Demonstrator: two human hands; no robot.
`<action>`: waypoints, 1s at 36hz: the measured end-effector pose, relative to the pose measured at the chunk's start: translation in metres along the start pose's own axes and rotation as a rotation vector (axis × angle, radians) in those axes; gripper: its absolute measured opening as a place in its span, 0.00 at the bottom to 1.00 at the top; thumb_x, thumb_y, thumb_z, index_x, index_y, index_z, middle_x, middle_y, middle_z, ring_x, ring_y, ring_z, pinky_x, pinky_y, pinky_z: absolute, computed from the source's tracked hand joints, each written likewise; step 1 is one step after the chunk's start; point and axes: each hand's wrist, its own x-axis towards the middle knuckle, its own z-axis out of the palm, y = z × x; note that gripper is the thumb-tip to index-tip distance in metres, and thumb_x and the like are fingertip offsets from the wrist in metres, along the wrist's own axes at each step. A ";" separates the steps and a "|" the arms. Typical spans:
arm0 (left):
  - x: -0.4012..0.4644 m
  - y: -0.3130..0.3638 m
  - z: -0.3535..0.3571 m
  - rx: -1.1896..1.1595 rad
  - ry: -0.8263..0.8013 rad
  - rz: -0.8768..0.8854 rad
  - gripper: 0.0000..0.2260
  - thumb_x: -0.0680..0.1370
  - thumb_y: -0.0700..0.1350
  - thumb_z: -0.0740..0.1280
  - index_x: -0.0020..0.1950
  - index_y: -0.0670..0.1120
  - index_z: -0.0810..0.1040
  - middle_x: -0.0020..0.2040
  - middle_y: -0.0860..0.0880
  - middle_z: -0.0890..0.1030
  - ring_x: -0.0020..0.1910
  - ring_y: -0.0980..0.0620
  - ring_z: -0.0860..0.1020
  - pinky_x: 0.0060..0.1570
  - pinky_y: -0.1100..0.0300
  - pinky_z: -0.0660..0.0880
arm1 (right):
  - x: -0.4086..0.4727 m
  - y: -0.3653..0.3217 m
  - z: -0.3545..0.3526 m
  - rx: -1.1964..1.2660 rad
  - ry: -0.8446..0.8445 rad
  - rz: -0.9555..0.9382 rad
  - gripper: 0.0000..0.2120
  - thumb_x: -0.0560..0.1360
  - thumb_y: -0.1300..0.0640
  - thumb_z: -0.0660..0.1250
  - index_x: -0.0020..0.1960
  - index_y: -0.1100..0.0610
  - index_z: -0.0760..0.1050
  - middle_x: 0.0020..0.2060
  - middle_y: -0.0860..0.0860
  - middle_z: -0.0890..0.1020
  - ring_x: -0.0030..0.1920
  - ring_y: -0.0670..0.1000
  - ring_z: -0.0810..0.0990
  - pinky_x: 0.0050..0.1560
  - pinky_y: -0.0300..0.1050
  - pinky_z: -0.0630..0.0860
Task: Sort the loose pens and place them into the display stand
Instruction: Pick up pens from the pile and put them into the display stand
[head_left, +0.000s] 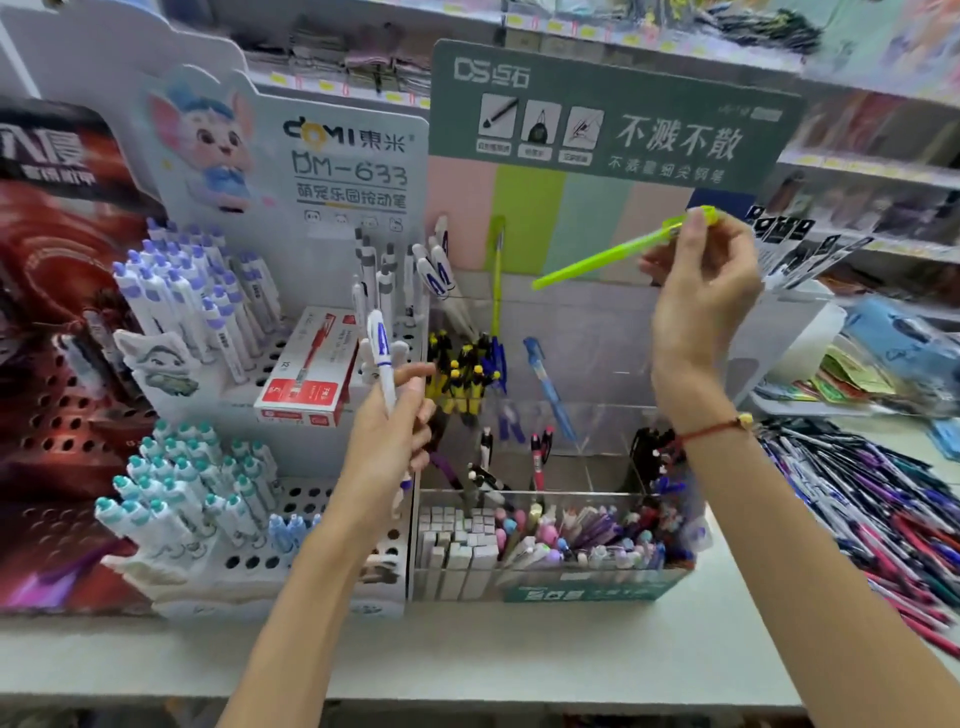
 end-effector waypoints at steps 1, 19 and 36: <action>0.000 -0.001 -0.002 -0.009 0.012 -0.002 0.09 0.83 0.47 0.56 0.58 0.49 0.74 0.29 0.56 0.66 0.24 0.60 0.62 0.21 0.69 0.61 | 0.006 0.002 0.005 -0.009 0.022 -0.056 0.02 0.81 0.60 0.60 0.49 0.58 0.70 0.36 0.50 0.77 0.29 0.42 0.77 0.34 0.39 0.78; -0.009 0.021 -0.004 0.056 -0.013 0.194 0.09 0.80 0.49 0.63 0.55 0.59 0.80 0.50 0.54 0.80 0.50 0.61 0.76 0.57 0.63 0.72 | -0.003 0.038 0.037 -0.752 -0.797 -0.041 0.21 0.76 0.54 0.68 0.67 0.57 0.70 0.53 0.51 0.80 0.56 0.52 0.77 0.59 0.51 0.74; 0.093 0.055 0.028 1.037 0.344 0.768 0.27 0.75 0.41 0.71 0.68 0.50 0.61 0.43 0.49 0.82 0.38 0.47 0.81 0.35 0.59 0.69 | -0.032 0.063 -0.012 -0.974 -0.865 -0.289 0.26 0.79 0.49 0.62 0.74 0.51 0.62 0.73 0.50 0.65 0.75 0.51 0.58 0.75 0.59 0.47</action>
